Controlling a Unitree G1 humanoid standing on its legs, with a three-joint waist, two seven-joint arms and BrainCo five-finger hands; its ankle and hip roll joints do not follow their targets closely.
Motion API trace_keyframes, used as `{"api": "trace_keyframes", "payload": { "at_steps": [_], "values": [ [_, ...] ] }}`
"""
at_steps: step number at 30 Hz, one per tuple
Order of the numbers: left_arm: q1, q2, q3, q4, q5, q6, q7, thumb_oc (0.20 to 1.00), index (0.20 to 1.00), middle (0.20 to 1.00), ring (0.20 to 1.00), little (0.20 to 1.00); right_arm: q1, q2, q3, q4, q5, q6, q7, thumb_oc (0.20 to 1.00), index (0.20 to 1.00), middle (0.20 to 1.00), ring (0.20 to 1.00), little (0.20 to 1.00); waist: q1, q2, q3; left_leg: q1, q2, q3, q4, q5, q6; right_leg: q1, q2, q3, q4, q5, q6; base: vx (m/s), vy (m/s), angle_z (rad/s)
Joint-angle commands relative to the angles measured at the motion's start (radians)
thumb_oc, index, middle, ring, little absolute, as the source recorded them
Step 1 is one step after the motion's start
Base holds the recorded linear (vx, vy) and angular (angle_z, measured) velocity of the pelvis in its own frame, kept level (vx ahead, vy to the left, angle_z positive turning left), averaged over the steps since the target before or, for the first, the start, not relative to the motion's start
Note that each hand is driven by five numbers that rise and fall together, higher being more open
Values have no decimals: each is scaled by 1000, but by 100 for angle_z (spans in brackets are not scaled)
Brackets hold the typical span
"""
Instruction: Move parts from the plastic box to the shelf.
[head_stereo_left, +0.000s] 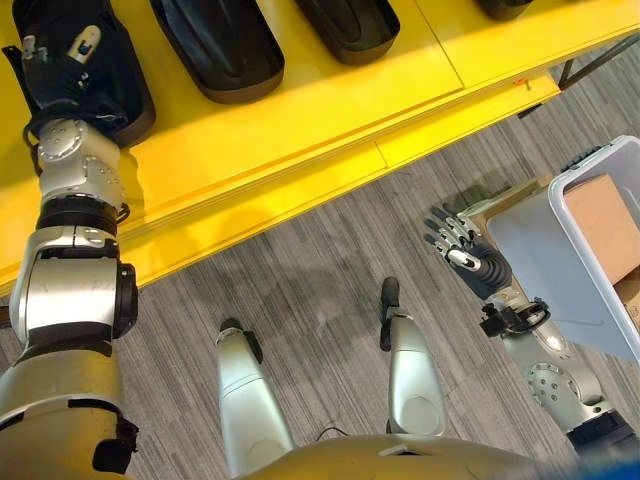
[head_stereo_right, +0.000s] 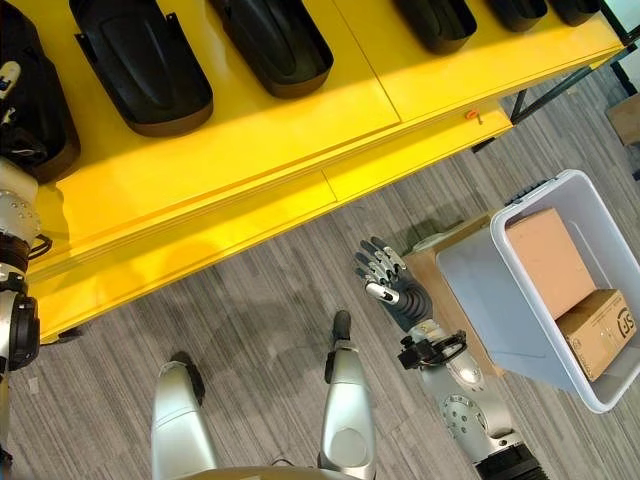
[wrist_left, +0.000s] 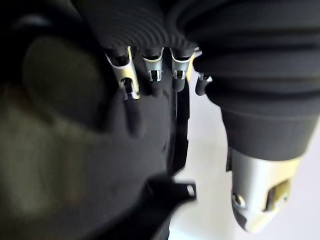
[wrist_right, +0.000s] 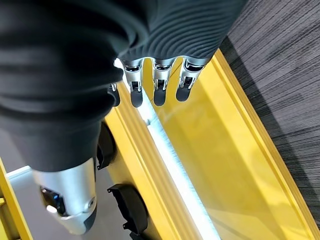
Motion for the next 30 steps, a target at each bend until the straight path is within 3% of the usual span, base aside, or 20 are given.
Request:
{"api": "trace_keyframes", "payload": {
  "at_steps": [1, 12, 30],
  "values": [
    [63, 46, 24, 28, -26, -18, 31, 1000, 1000, 1000, 1000, 1000, 3, -76, -91, -83, 36, -38, 15, 1000, 1000, 1000, 1000, 1000, 24, 0, -11, -9, -54, 33, -95, 91, 70, -61, 0, 13, 207, -128, -55, 1, -4, -4],
    [89, 81, 7, 15, 61, -18, 33, 1000, 1000, 1000, 1000, 1000, 7, -80, -96, -77, 43, -31, 30, 1000, 1000, 1000, 1000, 1000, 33, 0, -16, -20, -58, 32, -93, 89, 72, -69, 1, 9, 211, -127, -56, 0, 0, 0],
    [187, 97, 123, 24, -22, -23, 30, 1000, 1000, 1000, 1000, 1000, 20, -82, -103, -79, 43, -26, 34, 1000, 1000, 1000, 1000, 1000, 50, 6, -9, -29, -61, 28, -91, 90, 71, -79, -1, 9, 223, -130, -60, 0, 0, 0]
  ]
}}
